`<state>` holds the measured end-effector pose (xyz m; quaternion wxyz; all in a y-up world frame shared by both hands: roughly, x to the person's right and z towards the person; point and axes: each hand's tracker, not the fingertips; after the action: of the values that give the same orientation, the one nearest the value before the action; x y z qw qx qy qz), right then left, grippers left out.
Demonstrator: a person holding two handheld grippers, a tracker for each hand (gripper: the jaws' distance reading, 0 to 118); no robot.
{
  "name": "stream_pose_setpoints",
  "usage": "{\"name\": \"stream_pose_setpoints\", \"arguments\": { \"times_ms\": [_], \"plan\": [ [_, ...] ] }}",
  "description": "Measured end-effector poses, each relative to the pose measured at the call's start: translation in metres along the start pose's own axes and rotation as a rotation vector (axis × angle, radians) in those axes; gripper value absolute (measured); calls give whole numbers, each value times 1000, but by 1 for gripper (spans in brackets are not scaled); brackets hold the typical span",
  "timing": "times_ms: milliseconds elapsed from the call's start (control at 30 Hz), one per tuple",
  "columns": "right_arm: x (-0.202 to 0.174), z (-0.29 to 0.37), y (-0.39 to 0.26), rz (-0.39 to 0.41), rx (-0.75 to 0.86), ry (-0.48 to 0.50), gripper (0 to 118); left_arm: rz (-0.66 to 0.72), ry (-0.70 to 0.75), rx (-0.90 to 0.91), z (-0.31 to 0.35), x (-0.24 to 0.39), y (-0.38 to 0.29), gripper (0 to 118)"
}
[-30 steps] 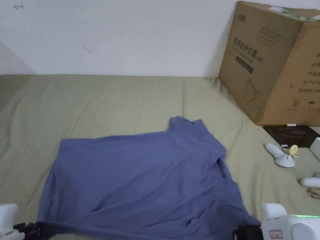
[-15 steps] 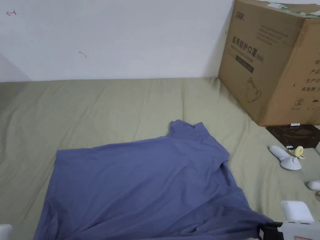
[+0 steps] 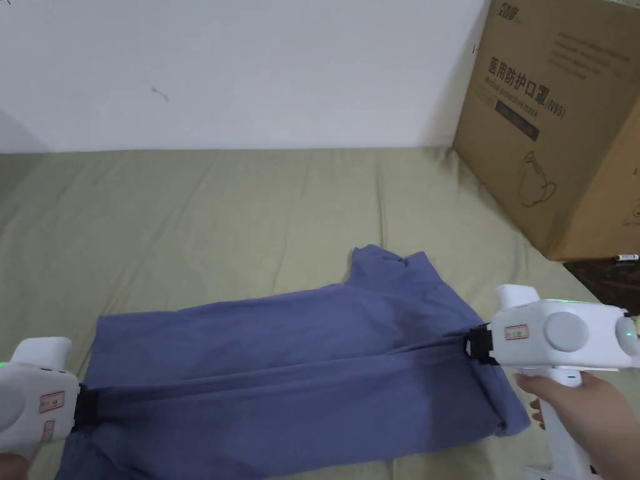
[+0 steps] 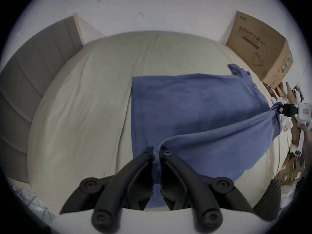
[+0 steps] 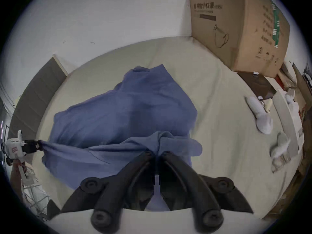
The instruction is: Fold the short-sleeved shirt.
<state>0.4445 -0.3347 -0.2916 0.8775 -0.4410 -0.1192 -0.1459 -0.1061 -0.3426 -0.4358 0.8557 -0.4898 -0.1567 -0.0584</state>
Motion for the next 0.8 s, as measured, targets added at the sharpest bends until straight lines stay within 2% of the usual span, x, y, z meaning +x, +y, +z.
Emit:
{"name": "stream_pose_setpoints", "arguments": {
  "times_ms": [33, 67, 100, 167, 200, 233, 267, 433, 500, 533, 567, 600, 633, 667, 700, 733, 767, 800],
  "plan": [
    [-3, -7, 5, 9, -2, -4, 4, 12, 8, -12, -3, 2, -2, 9],
    [-8, -12, 7, 29, 0, -20, 6, 25, 13, -8, -7, 3, -3, 19],
    [-12, -16, 10, 43, 12, -45, 27, 27, 22, 0, -9, 3, -5, 47],
    [-16, -14, 10, 51, 47, -108, 100, 43, 32, 20, -4, 2, -12, 104],
    [-15, -12, 8, 40, 70, -114, 118, 57, 27, 41, 0, 2, -15, 118],
    [-12, 5, 0, -28, 202, -105, 118, 74, 7, 93, 13, 1, -22, 115],
    [-11, 14, -4, 5, 199, -83, 118, 83, -11, 155, 21, 0, -23, 113],
    [-21, 94, -53, 12, 347, -55, 118, 110, -80, 326, 80, 4, -55, 114],
    [-29, 126, -74, 8, 406, -29, 116, 125, -67, 420, 106, 11, -77, 110],
    [-32, 143, -87, -11, 470, -6, 114, 133, -84, 460, 118, 13, -89, 102],
    [-34, 159, -101, -26, 533, 26, 107, 144, -99, 512, 129, 11, -100, 83],
    [-37, 172, -110, -43, 567, 51, 73, 154, -100, 563, 139, 13, -111, 39],
    [-40, 182, -119, -46, 583, 82, 19, 156, -86, 581, 149, 16, -121, 0],
    [-45, 188, -125, -39, 583, 89, 0, 145, -62, 594, 155, 20, -129, 0],
    [-49, 189, -129, -49, 571, 46, 0, 126, 7, 568, 161, 25, -133, 0],
    [-52, 189, -135, -80, 547, -20, 0, 111, 12, 561, 164, 24, -135, 0],
    [-52, 185, -136, -71, 535, 71, 0, 117, -36, 547, 166, 20, -137, 0],
    [-52, 181, -137, -72, 511, 108, 0, 119, -64, 521, 167, 18, -136, 0]
  ]
}}
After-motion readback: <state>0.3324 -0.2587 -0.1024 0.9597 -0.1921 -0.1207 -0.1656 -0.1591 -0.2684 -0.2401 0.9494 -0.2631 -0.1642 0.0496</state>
